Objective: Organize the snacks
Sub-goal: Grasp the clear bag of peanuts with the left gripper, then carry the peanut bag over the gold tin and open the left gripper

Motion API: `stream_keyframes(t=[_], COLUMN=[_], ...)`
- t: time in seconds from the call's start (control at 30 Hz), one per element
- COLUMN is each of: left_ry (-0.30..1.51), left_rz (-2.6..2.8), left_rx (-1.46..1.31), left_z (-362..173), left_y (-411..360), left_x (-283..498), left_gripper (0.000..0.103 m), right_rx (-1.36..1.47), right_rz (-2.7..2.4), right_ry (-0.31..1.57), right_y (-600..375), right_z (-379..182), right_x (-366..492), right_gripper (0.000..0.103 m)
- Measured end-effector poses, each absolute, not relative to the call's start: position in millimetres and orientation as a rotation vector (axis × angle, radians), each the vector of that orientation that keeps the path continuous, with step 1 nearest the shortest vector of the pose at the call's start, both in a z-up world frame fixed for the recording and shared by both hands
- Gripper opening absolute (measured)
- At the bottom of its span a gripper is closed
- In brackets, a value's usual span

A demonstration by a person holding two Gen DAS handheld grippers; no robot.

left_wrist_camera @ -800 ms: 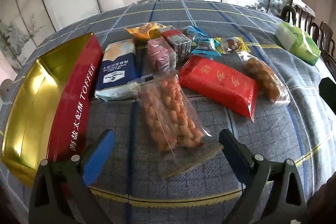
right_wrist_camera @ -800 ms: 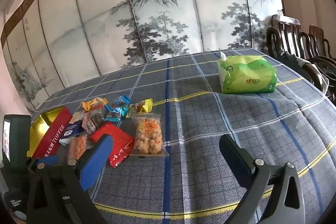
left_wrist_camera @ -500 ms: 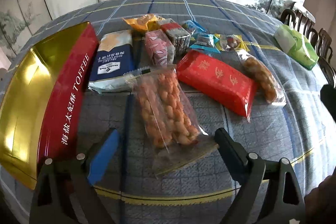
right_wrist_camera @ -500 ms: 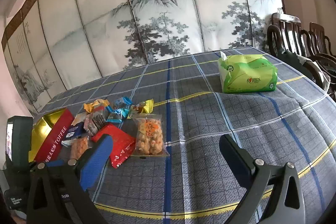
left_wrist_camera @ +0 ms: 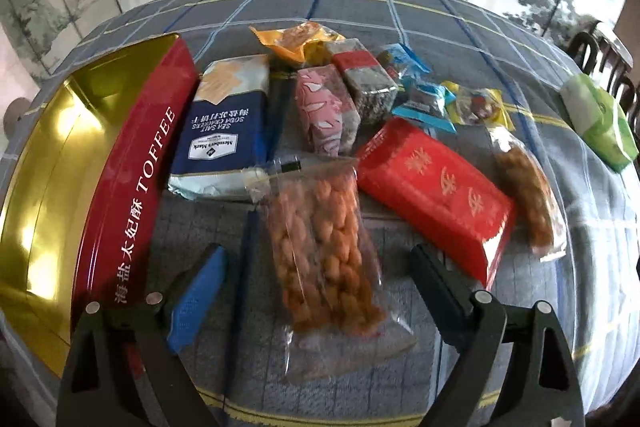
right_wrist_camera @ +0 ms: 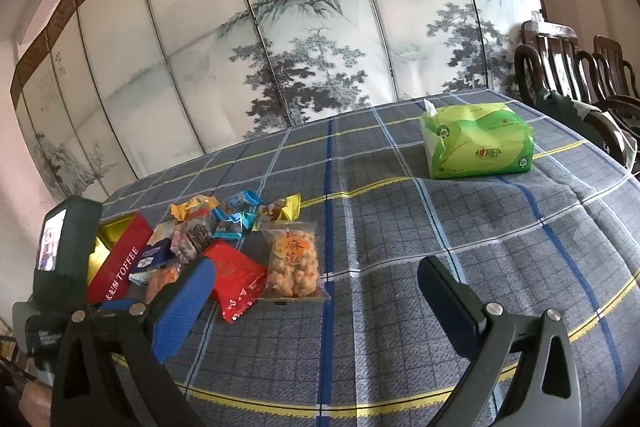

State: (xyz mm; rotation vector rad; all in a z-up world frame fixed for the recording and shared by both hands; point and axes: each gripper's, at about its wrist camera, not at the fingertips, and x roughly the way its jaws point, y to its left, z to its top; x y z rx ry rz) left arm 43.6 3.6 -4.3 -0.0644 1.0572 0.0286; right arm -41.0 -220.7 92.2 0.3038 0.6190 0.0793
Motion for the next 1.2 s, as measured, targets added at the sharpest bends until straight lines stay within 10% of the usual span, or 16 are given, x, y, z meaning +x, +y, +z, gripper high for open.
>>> stream_keyframes(t=[0.1,0.17,1.2], left_ry=[1.051,1.006,0.959], left_rz=[0.029,0.011,-0.135], left_rx=[-0.07,-0.065,-0.08], left_z=[-4.2,2.5,106.2], left_y=[2.4,-1.6,28.2], left_x=[44.9,40.1,-82.4], left_gripper=[0.077,0.035,0.036], right_rx=[0.312,0.315,0.355], right_rz=[0.083,0.083,0.048], right_ry=[0.614,0.614,0.701], right_y=[-222.7,-222.9,-232.9], right_z=[91.8,91.6,78.3], right_x=[-41.4,-41.2,-27.9], right_gripper=[0.103,0.103,0.103])
